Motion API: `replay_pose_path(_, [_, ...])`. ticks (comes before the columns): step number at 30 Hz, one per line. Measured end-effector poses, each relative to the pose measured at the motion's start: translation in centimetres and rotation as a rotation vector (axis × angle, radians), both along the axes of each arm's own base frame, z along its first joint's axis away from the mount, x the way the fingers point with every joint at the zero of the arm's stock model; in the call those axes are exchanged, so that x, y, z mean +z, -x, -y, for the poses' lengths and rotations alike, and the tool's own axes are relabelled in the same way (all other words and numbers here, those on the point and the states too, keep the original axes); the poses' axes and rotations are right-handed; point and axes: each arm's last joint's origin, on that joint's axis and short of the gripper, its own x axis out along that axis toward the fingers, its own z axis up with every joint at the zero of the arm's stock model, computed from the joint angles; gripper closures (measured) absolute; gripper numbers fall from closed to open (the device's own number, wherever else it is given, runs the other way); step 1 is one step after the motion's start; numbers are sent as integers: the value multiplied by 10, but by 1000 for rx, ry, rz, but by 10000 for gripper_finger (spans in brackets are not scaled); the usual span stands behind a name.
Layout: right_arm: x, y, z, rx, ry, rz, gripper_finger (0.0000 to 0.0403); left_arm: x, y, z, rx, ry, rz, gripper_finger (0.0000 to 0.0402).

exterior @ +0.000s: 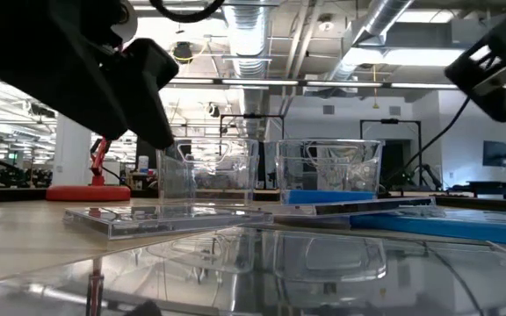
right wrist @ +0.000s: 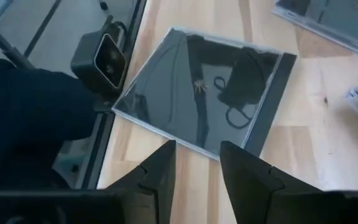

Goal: Pick & place jewel cases by type
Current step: Put the top right black cd case into the left transparent bin

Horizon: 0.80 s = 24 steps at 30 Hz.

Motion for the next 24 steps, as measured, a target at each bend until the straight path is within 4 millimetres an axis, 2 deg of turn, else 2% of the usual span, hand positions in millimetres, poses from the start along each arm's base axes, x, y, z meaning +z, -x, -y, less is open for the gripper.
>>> replay_pose_path(7, [-19,-3,-5,-53,-17,-35,285,-7,-5,-2,44,-44,27,175])
replay_pose_path(13, [-32,0,5,-211,108,-39,285,-6,-14,-18,167,-156,88,175])
replay_pose_path(18, [-38,1,20,-367,155,-84,285,-4,-33,-53,308,-172,115,175])
replay_pose_path(24, [-39,-1,29,-454,147,-102,285,-2,-53,-98,394,-66,113,175])
